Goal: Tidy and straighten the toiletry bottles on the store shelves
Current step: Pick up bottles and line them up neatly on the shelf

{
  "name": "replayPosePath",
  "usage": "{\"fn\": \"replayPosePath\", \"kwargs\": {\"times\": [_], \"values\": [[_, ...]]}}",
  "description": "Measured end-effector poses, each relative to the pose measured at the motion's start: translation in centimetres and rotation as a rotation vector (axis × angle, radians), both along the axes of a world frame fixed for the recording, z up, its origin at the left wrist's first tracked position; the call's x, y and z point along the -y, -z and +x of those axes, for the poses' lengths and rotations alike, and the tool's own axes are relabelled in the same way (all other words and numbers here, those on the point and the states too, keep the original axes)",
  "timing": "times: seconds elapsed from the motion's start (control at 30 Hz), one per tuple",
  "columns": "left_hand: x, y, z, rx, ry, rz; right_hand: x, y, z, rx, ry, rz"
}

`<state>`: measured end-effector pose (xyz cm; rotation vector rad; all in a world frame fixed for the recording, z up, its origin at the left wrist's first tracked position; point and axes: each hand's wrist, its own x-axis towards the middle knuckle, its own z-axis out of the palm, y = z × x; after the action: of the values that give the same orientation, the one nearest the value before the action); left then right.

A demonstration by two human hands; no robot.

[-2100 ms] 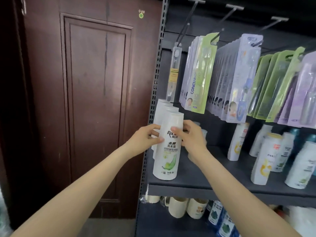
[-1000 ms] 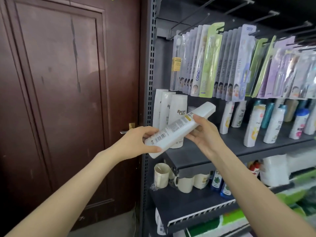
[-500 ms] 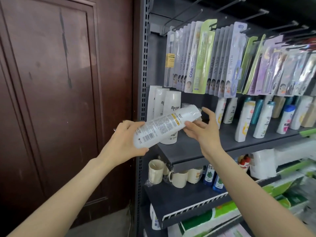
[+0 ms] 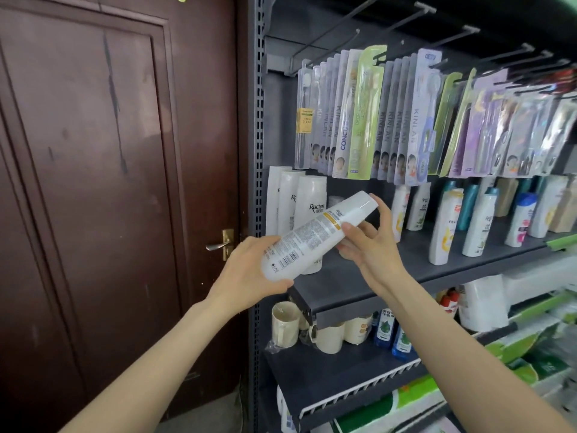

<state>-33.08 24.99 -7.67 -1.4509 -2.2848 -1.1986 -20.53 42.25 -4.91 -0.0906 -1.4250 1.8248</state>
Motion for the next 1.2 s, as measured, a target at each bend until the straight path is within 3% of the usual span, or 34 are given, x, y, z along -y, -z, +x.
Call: {"fn": "replayPosePath", "kwargs": {"times": [0.07, 0.2, 0.33, 0.53, 0.73, 0.97, 1.07, 1.2], "values": [[-1.4, 0.4, -0.3, 0.094, 0.024, -0.036, -0.4, -0.6, 0.0, 0.016, 0.003, 0.058], [-4.4, 1.2, -0.5, 0.226, 0.091, -0.106, -1.6, -2.3, -0.2, 0.159, 0.219, 0.300], [-7.4, 1.4, -1.1, 0.313, 0.113, -0.137, -3.0, -2.6, -1.4, 0.236, 0.368, 0.412], [-9.9, 1.5, -1.4, 0.293, 0.140, -0.201, -3.4, -2.5, -3.6, 0.307, 0.492, 0.713], [-10.0, 2.2, -1.3, 0.346, 0.120, -0.081, -2.7, -2.2, -4.8, 0.455, 0.497, 1.030], [-10.2, -0.9, -1.0, 0.377, 0.116, 0.154, -4.7, -3.4, -4.8, 0.391, 0.275, 0.958], [-10.7, -1.5, -1.4, 0.411, 0.121, 0.151, -5.6, -4.1, -4.8, 0.345, 0.258, 0.985], [-10.6, -1.9, -2.1, 0.622, 0.293, 0.088, -6.0, -5.1, -4.7, 0.346, 0.303, 0.986]]}}
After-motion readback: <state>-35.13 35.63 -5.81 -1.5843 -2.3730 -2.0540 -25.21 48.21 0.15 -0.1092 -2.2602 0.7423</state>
